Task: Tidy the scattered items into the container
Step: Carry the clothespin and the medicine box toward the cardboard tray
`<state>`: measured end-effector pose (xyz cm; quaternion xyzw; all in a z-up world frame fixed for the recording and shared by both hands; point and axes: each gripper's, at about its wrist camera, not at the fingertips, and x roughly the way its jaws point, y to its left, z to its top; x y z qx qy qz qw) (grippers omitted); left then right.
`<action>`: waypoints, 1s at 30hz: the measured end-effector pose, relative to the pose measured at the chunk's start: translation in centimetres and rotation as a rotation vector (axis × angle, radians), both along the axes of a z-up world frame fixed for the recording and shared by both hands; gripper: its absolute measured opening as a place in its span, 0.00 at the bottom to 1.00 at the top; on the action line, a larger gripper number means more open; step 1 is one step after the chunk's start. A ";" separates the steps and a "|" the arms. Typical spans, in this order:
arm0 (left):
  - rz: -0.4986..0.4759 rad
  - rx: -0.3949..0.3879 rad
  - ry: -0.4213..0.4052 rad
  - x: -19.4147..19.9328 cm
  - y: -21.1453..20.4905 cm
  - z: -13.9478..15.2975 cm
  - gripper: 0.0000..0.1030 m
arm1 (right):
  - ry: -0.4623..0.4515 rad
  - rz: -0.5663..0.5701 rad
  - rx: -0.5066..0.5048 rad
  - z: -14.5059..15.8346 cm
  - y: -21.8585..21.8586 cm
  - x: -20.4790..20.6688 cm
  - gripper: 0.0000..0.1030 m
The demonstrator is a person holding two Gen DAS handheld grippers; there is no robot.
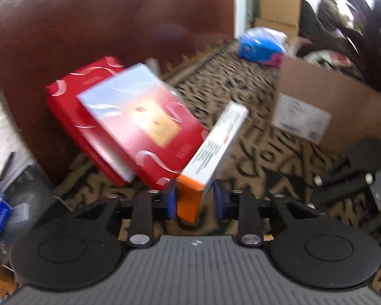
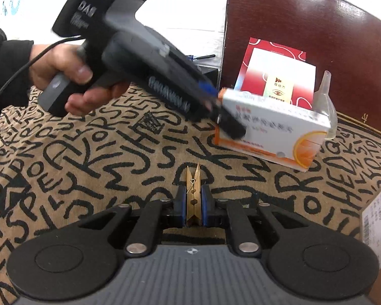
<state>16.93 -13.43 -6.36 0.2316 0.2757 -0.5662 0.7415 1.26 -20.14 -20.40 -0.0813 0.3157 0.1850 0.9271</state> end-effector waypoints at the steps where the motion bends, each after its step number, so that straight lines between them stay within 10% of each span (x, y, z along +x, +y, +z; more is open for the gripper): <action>1: 0.003 -0.002 0.001 -0.3 -0.4 -0.4 0.28 | 0.001 -0.005 -0.001 0.0 0.0 -0.1 0.11; 9: 0.062 -0.016 0.005 -0.7 -3.1 -1.9 0.39 | 0.003 -0.027 0.002 0.1 -0.5 -0.1 0.15; 11: 0.078 -0.018 0.001 -0.6 -3.7 -2.1 0.35 | -0.005 -0.029 -0.012 0.0 -0.4 0.1 0.41; 13: 0.102 -0.010 -0.011 0.0 -3.1 -1.9 0.26 | -0.024 -0.031 -0.029 -0.2 -0.3 0.2 0.47; 19: 0.180 -0.067 -0.043 -1.0 -1.0 -0.8 0.19 | -0.014 -0.034 0.012 -0.3 -0.6 0.0 0.11; 30: 0.351 -0.218 -0.078 -3.7 4.6 3.2 0.19 | -0.045 -0.029 -0.018 1.5 0.8 -2.8 0.11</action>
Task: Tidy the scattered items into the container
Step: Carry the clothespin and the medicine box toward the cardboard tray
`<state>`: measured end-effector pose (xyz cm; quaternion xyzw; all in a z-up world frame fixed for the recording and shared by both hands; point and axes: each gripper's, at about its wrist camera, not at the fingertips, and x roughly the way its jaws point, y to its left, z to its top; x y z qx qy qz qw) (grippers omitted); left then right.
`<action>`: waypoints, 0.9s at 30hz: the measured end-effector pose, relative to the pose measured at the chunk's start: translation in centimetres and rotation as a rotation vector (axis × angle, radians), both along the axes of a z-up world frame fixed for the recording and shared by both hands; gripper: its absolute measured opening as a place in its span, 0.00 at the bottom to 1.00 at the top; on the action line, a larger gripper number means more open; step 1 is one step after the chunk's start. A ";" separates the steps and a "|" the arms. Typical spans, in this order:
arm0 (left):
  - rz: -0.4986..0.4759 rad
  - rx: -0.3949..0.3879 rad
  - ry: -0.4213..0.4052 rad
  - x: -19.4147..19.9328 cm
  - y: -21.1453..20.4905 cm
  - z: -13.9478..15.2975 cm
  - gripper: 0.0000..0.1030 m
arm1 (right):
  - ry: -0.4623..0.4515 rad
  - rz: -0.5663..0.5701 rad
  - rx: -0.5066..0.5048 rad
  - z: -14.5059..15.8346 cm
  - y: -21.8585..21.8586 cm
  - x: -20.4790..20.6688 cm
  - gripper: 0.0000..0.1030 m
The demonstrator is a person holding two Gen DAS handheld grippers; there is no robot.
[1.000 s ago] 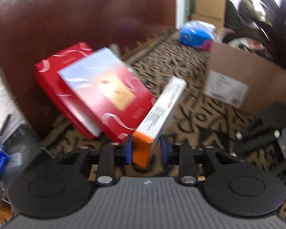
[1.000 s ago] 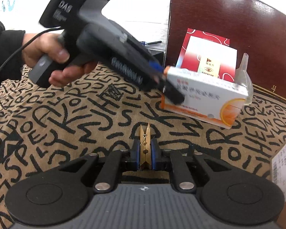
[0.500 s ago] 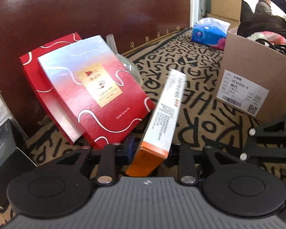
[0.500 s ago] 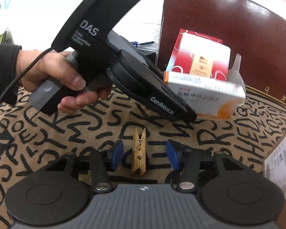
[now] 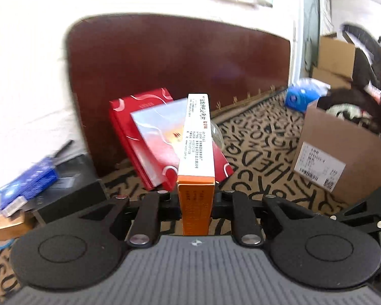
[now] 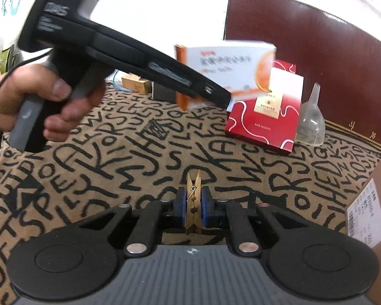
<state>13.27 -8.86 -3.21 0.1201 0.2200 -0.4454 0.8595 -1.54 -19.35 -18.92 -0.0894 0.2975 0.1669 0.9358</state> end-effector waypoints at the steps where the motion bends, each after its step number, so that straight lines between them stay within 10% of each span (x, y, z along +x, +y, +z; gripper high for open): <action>1: 0.010 -0.002 -0.004 -0.3 0.3 0.4 0.19 | -0.004 0.000 0.000 0.2 0.2 -0.2 0.11; 27: 0.393 0.013 0.059 -10.1 7.5 1.5 0.19 | -0.106 0.024 -0.006 6.3 4.0 -6.0 0.11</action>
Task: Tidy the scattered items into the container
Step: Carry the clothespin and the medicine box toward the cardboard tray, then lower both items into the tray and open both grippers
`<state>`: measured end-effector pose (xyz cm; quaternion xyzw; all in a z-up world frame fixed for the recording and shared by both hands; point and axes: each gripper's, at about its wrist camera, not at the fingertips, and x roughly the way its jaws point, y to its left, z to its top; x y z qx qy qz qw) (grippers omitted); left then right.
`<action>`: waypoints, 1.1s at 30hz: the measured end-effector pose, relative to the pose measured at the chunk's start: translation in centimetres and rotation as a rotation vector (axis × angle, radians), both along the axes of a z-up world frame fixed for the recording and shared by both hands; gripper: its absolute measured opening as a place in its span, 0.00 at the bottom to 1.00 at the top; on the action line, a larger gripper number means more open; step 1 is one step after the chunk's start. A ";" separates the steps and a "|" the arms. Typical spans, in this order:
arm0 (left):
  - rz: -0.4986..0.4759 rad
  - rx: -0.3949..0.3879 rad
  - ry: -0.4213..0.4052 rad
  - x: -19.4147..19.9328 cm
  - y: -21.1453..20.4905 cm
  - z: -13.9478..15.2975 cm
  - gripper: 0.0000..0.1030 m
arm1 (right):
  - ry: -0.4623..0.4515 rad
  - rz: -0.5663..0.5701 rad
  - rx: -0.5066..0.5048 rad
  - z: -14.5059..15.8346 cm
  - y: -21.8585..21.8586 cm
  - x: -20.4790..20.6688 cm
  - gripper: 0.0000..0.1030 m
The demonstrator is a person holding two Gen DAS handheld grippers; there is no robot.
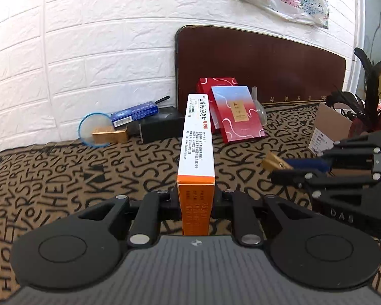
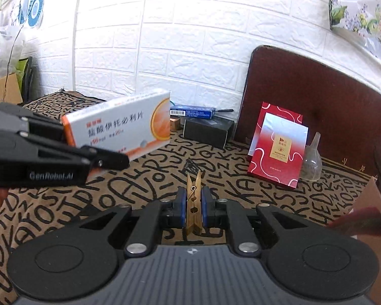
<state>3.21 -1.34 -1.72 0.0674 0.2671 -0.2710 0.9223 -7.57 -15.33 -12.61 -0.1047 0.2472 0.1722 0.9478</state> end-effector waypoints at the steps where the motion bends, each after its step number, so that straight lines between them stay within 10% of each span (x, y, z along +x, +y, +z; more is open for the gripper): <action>1: 0.004 0.004 -0.001 -0.1 -0.1 0.0 0.19 | -0.003 -0.001 0.001 0.1 0.0 -0.2 0.11; 16: -0.105 -0.045 -0.067 -3.8 -3.8 5.7 0.19 | -0.101 -0.063 0.003 6.1 -2.9 -4.0 0.11; 33: -0.378 -0.077 -0.087 -7.6 -17.0 6.4 0.19 | -0.142 -0.399 -0.002 8.5 -18.0 -7.5 0.11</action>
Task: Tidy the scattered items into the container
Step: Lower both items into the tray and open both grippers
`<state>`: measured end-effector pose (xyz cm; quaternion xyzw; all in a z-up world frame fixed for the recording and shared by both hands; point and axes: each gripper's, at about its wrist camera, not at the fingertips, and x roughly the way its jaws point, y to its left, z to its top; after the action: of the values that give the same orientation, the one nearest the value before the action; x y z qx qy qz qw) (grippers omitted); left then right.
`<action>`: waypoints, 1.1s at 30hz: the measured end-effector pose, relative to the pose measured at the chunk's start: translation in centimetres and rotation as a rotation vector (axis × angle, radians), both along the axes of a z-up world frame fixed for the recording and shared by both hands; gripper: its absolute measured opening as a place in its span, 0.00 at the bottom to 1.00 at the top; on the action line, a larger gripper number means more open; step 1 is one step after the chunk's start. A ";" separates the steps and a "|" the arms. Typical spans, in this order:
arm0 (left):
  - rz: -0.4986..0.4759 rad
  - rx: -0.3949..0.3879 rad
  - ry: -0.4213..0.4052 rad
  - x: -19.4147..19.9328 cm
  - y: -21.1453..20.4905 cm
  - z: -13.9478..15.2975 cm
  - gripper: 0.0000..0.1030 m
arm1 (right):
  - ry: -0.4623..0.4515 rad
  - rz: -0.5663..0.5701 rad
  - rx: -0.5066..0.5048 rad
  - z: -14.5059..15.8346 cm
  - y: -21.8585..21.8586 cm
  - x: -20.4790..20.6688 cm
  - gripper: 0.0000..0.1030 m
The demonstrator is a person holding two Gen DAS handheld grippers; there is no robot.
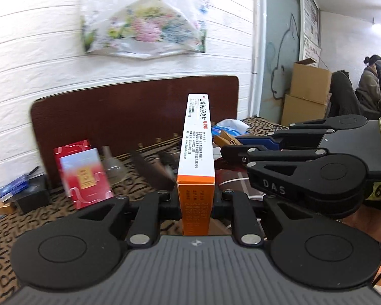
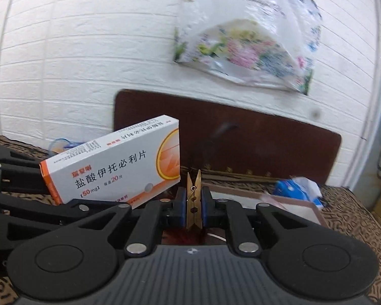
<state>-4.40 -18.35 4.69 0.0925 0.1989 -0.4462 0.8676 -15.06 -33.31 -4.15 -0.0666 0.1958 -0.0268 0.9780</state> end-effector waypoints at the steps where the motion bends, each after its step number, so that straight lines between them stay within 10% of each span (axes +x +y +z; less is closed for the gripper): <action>1: 0.003 0.008 0.008 -0.2 -0.5 -0.4 0.19 | 0.006 -0.013 0.003 -0.4 -0.7 0.1 0.11; 24: 0.153 0.145 0.046 1.6 -6.4 -3.5 0.21 | 0.114 -0.167 0.086 -6.3 -9.1 3.0 0.12; 33: 0.189 0.116 0.008 0.0 -5.0 -2.7 0.64 | 0.099 -0.204 0.099 -6.6 -9.9 2.5 0.41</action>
<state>-4.36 -23.36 2.00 0.1217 0.2356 -0.3505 0.8982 -12.54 -43.17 -10.74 0.0010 0.2509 -0.1132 0.9614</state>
